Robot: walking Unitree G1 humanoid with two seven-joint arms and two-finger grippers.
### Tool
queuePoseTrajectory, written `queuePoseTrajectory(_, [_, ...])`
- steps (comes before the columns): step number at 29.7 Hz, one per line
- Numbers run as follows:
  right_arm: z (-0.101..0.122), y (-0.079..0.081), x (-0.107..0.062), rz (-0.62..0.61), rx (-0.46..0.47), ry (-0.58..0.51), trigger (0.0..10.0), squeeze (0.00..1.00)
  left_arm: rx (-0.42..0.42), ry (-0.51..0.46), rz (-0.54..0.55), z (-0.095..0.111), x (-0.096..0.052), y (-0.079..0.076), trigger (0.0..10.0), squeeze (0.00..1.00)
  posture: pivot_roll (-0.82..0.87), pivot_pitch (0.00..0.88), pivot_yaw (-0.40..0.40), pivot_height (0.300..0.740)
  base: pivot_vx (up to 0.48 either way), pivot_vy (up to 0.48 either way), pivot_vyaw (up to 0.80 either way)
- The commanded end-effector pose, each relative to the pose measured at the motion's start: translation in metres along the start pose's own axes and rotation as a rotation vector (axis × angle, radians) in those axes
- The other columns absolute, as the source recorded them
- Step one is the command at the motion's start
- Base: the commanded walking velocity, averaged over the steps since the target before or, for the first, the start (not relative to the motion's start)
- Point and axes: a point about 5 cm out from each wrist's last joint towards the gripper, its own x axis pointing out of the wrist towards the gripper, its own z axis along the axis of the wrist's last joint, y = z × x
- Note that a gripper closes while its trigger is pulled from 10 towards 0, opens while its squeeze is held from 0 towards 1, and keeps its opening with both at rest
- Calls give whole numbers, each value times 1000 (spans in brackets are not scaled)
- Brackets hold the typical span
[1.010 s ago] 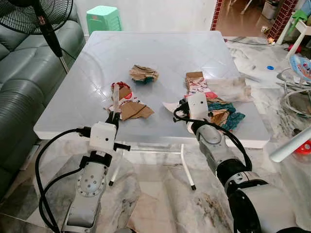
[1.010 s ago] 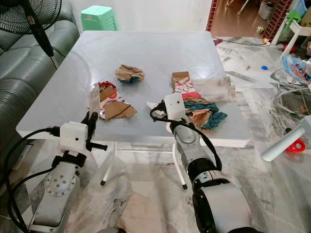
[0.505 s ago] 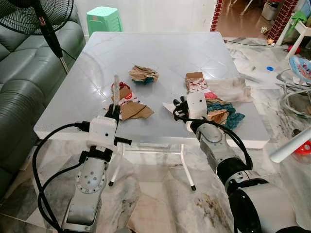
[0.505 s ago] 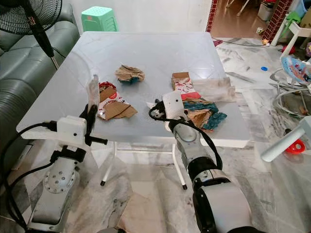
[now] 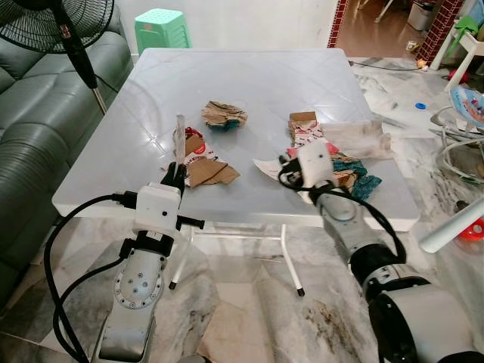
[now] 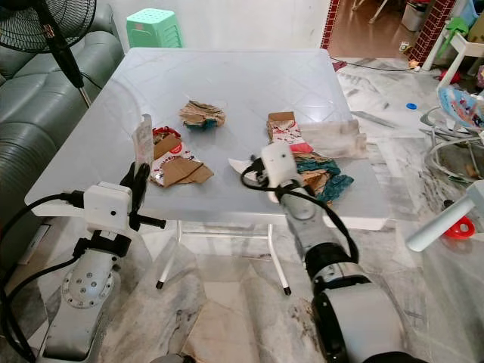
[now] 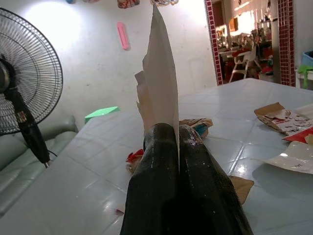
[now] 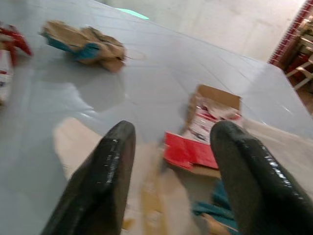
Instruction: Picking trash to rubbish bin
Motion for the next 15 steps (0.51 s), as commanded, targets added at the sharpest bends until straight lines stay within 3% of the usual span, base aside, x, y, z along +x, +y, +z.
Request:
queuePoseTrajectory(1, [-5,1,-2,-5,11,29,10000,1000,3,0,-8,2,-1,0,10000,0,93,97,-17,740,0,0,0])
queuePoseTrajectory(9, [-22,10,-7,25,112,118,10000,1000,-7,22,-9,1,-4,-1,10000,0,97,104,-16,740,0,0,0])
queuePoseTrajectory(15, [-29,19,-9,83,134,164,10000,1000,-9,29,-7,1,-5,0,10000,0,100,104,-16,740,0,0,0])
